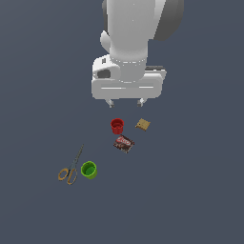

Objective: Pick up a designated object from a clutter of objects.

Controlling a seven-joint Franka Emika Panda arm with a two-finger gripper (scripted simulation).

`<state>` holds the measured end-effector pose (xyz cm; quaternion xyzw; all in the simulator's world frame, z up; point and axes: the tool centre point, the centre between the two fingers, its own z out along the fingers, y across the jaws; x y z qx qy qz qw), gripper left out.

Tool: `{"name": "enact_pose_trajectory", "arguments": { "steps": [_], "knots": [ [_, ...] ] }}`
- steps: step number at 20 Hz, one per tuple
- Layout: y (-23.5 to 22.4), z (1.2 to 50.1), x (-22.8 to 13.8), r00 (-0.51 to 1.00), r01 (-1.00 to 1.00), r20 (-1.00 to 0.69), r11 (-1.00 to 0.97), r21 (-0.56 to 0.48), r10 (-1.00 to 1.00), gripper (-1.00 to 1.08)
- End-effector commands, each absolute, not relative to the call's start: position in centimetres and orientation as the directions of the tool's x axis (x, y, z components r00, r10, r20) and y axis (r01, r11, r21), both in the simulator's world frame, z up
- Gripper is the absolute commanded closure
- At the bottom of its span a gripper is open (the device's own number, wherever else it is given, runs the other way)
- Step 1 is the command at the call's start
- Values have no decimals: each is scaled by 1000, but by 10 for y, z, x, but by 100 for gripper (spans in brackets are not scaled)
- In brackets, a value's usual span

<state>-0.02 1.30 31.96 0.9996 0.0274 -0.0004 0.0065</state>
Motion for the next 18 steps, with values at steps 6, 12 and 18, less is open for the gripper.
{"name": "enact_pose_trajectory", "arguments": {
  "steps": [6,12,18],
  "knots": [
    [10,319,2,998,69,-8,-997,26,69,-92],
    [6,317,4,996,88,-16,-995,42,87,-92],
    [6,316,3,996,86,-16,-995,41,85,-92]
  ]
}}
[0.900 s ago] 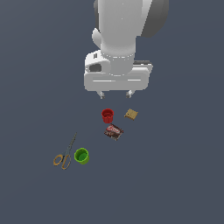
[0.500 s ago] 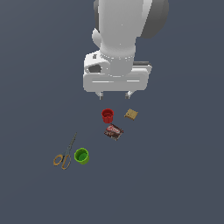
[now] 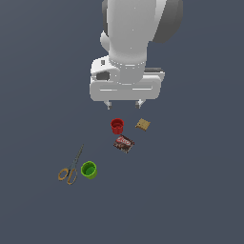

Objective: Pick up a designated object from a clutter of objects.

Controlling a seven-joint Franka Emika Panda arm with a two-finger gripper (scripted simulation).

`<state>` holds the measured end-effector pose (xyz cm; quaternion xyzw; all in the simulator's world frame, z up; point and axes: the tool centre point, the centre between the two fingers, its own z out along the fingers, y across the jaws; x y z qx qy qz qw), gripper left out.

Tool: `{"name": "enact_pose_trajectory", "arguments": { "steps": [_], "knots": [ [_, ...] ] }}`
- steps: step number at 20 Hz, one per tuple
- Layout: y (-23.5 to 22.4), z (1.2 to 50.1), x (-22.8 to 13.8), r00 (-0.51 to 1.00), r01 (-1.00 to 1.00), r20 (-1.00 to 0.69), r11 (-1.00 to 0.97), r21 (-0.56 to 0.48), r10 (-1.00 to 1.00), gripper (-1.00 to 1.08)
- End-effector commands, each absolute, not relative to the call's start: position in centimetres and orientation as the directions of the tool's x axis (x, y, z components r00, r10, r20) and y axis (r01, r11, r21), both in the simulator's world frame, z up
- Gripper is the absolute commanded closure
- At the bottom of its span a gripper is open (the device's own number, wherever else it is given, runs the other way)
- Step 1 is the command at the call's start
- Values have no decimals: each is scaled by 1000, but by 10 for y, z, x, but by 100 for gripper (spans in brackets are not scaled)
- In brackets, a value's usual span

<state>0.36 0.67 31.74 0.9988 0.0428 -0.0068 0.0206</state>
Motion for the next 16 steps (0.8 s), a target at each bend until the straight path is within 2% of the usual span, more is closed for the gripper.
{"name": "enact_pose_trajectory", "arguments": {
  "steps": [1,8,16],
  "knots": [
    [6,315,3,996,87,-16,-995,40,86,-92],
    [3,290,-1,996,88,-14,-996,34,88,-92],
    [-4,236,-18,996,90,-11,-996,21,90,-92]
  ]
}}
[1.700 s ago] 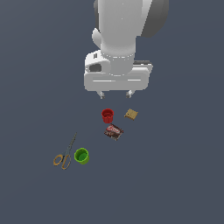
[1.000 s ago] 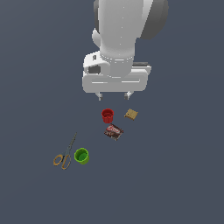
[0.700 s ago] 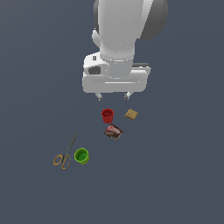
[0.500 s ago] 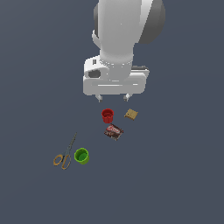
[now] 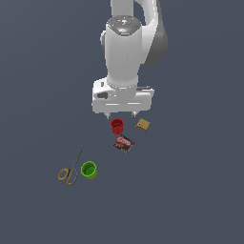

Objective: Pick up a designated object from a clutter of objects.

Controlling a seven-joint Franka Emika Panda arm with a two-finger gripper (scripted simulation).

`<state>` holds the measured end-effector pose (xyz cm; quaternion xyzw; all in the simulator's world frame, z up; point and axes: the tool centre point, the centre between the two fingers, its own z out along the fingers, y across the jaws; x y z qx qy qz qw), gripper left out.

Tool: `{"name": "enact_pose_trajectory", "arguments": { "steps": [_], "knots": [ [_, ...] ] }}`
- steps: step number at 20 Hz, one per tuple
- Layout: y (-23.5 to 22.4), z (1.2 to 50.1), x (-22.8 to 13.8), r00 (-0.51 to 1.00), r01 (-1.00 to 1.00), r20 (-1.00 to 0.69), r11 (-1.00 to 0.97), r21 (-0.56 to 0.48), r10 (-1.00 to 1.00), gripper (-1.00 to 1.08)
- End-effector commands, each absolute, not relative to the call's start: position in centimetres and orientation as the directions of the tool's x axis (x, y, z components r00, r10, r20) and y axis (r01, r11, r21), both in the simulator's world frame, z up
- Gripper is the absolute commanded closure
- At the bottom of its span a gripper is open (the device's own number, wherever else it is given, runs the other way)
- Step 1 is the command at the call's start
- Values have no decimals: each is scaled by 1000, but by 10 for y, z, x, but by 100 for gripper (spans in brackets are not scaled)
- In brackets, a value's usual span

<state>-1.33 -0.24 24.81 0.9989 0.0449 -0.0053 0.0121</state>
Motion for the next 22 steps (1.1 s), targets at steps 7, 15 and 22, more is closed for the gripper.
{"name": "enact_pose_trajectory", "arguments": {
  "steps": [7,15,22],
  "knots": [
    [-13,177,-47,996,88,-7,-996,9,88,-92],
    [-21,125,-85,997,83,-2,-997,2,83,-92],
    [-25,103,-107,997,79,-1,-997,0,79,-92]
  ]
}}
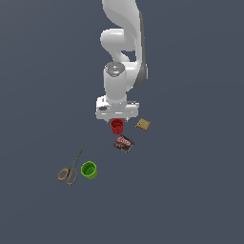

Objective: Pick up a designated object from a clutter of objects.

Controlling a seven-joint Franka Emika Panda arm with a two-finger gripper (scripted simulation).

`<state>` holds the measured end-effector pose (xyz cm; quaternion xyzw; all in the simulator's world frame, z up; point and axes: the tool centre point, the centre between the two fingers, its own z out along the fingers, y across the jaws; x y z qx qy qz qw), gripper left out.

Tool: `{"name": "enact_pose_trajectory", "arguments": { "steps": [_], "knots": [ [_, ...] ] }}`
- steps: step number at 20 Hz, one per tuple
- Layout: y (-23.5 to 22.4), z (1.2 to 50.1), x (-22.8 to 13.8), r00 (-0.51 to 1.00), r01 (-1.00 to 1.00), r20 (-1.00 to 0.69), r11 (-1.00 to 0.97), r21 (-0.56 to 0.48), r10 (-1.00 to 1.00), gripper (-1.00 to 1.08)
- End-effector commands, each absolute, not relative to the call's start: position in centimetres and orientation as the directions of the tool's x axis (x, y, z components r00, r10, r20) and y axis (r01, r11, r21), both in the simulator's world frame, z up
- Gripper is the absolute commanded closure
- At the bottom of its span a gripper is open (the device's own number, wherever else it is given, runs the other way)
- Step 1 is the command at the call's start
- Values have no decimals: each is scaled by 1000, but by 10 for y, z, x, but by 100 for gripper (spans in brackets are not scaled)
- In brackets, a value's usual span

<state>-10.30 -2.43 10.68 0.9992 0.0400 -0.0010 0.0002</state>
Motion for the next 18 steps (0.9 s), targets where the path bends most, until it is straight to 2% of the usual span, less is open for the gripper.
{"name": "enact_pose_trajectory", "arguments": {
  "steps": [1,11,18],
  "knots": [
    [-25,101,-109,997,79,-1,-997,0,79,-92],
    [-26,94,-113,997,78,-1,-997,0,78,-92],
    [-26,69,-114,997,78,0,-997,0,78,-92]
  ]
}}
